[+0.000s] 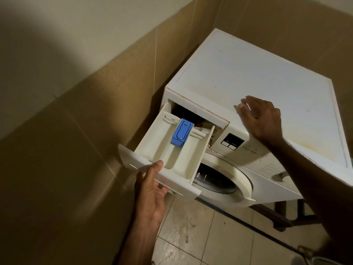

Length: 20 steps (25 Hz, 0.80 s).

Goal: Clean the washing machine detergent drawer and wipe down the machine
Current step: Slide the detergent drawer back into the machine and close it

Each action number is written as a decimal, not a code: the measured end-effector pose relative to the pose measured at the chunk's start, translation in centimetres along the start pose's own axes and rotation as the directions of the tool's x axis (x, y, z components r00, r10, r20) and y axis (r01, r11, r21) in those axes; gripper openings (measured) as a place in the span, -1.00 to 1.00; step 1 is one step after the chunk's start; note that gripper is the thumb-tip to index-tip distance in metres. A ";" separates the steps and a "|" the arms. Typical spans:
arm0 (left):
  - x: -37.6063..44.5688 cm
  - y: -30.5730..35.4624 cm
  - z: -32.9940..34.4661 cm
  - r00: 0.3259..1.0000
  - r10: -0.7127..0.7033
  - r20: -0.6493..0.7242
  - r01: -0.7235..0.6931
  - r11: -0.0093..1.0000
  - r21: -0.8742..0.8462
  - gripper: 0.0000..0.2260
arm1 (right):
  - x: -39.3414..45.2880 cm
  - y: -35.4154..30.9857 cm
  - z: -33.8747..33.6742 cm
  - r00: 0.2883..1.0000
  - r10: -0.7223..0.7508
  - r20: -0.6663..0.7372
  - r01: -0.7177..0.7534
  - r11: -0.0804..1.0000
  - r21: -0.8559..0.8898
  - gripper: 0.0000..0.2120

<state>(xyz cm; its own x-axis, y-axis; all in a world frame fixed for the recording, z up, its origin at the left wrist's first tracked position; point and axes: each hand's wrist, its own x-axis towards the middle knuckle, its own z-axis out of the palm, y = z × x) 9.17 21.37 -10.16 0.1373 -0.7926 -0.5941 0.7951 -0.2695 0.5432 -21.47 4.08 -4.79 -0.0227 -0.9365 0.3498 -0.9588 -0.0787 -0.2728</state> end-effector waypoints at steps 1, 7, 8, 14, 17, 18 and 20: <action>0.1 -0.1 -0.2 1.000 -0.002 -0.007 0.002 1.000 0.000 -0.59 | 0.0 -0.1 0.0 1.000 -0.001 -0.006 0.001 1.000 0.000 -0.61; 0.4 -0.9 0.7 1.000 -0.003 0.014 0.003 1.000 0.001 -0.57 | 0.0 0.1 0.2 1.000 0.004 -0.030 -0.003 0.999 0.033 -0.60; 0.4 -1.0 1.0 1.000 -0.005 0.021 0.005 1.000 0.002 -0.56 | 0.0 0.2 0.2 0.999 0.000 -0.032 0.001 1.000 0.028 -0.61; 1.4 -0.8 1.6 1.000 -0.007 0.006 0.007 1.000 -0.004 -0.50 | 0.1 0.2 0.3 0.999 0.004 -0.049 -0.002 0.999 0.039 -0.65; 1.7 -0.9 1.3 1.000 -0.025 0.001 0.025 1.000 -0.016 -0.42 | 0.2 0.3 0.4 0.999 0.002 -0.042 -0.001 1.000 0.006 -0.66; 1.8 -0.9 1.3 1.000 -0.031 0.000 0.031 0.999 -0.020 -0.43 | 0.2 0.2 0.4 0.999 -0.001 -0.039 0.001 1.000 0.005 -0.65; 1.8 -1.0 1.3 0.999 -0.042 -0.001 0.042 0.999 -0.024 -0.46 | 0.2 0.1 0.2 0.999 -0.004 -0.041 0.004 1.000 0.008 -0.66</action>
<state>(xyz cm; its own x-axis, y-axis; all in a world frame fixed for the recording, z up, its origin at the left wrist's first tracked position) 7.83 19.52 -11.04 0.1039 -0.7800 -0.6171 0.8144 -0.2894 0.5029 -21.52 3.83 -4.97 -0.0306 -0.9216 0.3868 -0.9566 -0.0853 -0.2788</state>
